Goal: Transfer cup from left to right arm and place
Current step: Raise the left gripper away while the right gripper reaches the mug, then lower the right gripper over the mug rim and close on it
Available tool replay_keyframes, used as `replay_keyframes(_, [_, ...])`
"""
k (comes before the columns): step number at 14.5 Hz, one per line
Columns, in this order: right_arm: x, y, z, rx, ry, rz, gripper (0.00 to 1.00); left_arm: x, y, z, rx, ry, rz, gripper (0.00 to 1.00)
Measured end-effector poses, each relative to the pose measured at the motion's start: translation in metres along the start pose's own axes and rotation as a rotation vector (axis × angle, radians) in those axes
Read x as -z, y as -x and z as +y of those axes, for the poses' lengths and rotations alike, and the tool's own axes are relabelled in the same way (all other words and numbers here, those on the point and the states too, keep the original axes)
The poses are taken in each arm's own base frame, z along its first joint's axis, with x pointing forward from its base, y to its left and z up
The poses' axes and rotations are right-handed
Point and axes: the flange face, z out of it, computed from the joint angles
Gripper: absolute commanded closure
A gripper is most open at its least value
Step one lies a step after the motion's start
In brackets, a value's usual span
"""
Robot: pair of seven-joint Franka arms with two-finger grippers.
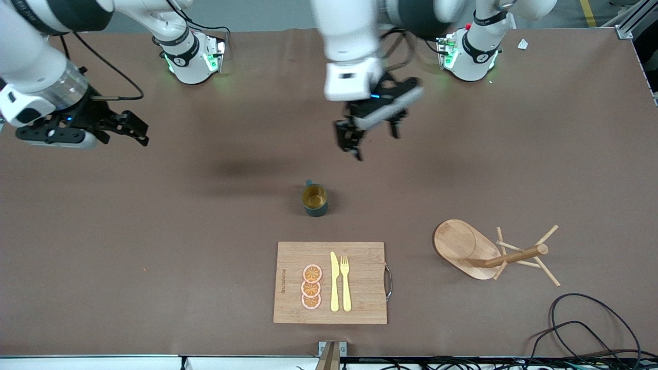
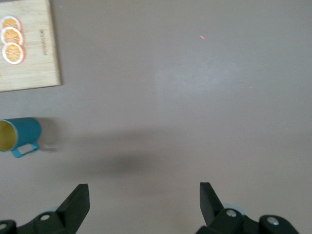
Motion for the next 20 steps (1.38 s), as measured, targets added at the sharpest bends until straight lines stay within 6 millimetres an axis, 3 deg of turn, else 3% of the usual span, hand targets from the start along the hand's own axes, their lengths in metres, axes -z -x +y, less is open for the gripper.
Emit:
replay_keyframes(2, [0.001,0.008,-0.028,-0.014,-0.012,0.024,0.00,0.010,-0.072,-0.056,-0.061,-0.001,-0.100,0.00])
replay_keyframes(4, [-0.003,0.013,-0.059,-0.027,-0.031,0.051,0.00,0.004,-0.139,-0.119,-0.116,-0.003,-0.185,0.00])
replay_keyframes(7, [-0.023,0.017,-0.099,-0.023,-0.039,0.037,0.00,-0.020,-0.207,-0.190,-0.179,0.016,-0.253,0.00])
replay_keyframes(10, [-0.057,0.014,-0.143,-0.030,-0.041,0.010,0.00,-0.035,-0.239,-0.235,-0.305,0.042,-0.304,0.00])
replay_keyframes(14, [-0.123,0.013,-0.212,-0.068,-0.048,0.015,0.00,-0.030,-0.267,-0.295,-0.370,0.079,-0.340,0.00])
replay_keyframes(17, [-0.166,0.004,-0.238,-0.062,-0.019,-0.014,0.00,-0.029,-0.265,-0.295,-0.393,0.081,-0.347,0.00])
replay_keyframes(20, [-0.195,0.006,-0.258,-0.080,-0.004,-0.038,0.00,-0.026,-0.263,-0.294,-0.438,0.088,-0.347,0.00])
